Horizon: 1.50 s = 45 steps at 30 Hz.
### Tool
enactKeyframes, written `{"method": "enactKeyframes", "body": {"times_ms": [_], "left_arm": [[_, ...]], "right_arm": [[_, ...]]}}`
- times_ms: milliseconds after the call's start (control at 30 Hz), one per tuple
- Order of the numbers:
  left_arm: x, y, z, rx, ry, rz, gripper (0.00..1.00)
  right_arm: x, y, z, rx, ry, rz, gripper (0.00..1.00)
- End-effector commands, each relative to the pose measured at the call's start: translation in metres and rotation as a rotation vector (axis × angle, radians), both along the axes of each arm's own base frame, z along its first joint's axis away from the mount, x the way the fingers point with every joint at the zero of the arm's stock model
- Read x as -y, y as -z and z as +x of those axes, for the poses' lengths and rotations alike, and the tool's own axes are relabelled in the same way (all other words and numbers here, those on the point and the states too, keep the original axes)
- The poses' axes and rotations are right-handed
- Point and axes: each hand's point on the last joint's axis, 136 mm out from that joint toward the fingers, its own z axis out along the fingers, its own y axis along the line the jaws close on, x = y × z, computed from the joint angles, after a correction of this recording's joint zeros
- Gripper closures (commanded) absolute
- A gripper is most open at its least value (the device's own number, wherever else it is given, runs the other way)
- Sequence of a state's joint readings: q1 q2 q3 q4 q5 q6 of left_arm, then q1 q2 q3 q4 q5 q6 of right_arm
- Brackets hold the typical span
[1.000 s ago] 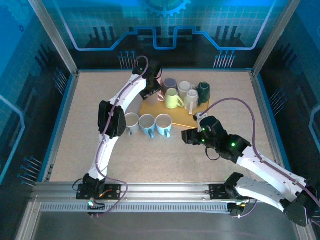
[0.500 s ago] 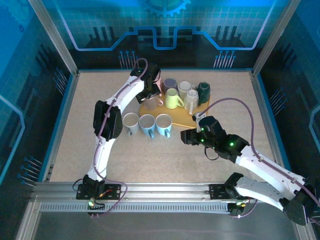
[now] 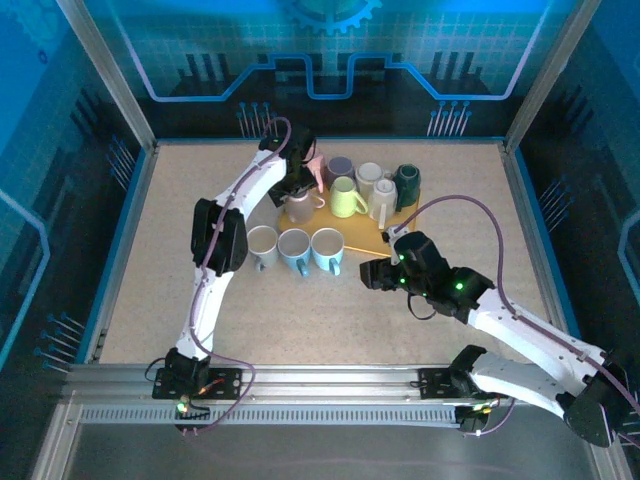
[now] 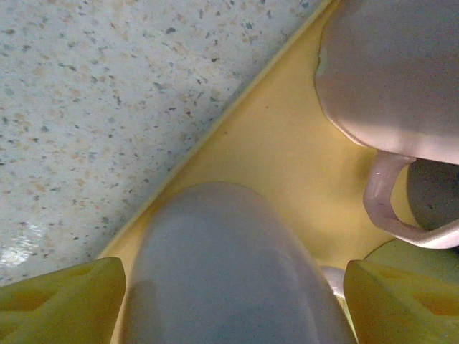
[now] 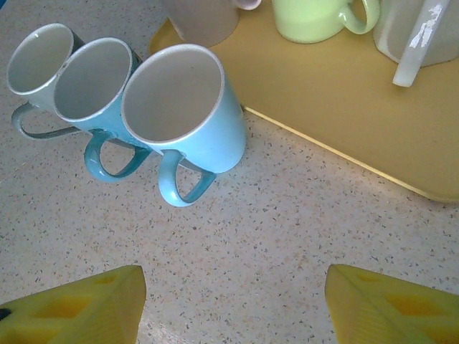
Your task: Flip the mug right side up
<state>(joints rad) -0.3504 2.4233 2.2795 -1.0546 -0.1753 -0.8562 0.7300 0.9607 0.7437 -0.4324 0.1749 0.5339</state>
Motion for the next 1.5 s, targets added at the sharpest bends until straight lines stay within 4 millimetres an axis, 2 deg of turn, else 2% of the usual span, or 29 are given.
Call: {"method": "enactKeyframes", "body": {"times_ms": [0,100,267,433,767,1067,1167,1267,1367,1467], "left_arm": [[0.002,0.009,-0.008,-0.062,-0.03,-0.036,0.22],[0.003,0.008,-0.009,-0.064,-0.028,-0.041,0.26],[0.002,-0.007,-0.009,-0.024,-0.014,-0.045,0.33],[0.011,-0.016,-0.012,-0.007,0.02,-0.077,0.42],[0.005,-0.054,-0.01,0.083,0.114,-0.014,0.43],[0.007,-0.093,-0.013,0.168,0.155,-0.036,0.43],[0.007,-0.109,-0.015,0.204,0.17,-0.047,0.43],[0.006,-0.134,-0.017,0.268,0.195,-0.053,0.43],[0.01,-0.168,-0.021,0.375,0.241,-0.089,0.43],[0.018,-0.203,-0.032,0.502,0.31,-0.157,0.43]], "right_arm": [[0.0,0.0,0.004,0.01,0.008,0.007,0.32],[0.001,0.002,0.004,0.006,0.01,0.004,0.32],[0.003,0.003,0.002,0.007,0.015,0.002,0.32],[0.003,0.003,0.003,0.009,0.016,0.007,0.32],[0.007,0.003,0.001,0.015,0.025,0.002,0.32],[0.008,-0.012,0.005,0.045,0.027,0.001,0.32],[0.007,-0.019,0.005,0.055,0.024,0.008,0.32],[0.007,-0.03,0.006,0.067,0.023,0.017,0.32],[0.005,-0.045,0.007,0.078,0.017,0.042,0.32],[-0.002,-0.062,0.009,0.049,0.005,0.155,0.32]]}}
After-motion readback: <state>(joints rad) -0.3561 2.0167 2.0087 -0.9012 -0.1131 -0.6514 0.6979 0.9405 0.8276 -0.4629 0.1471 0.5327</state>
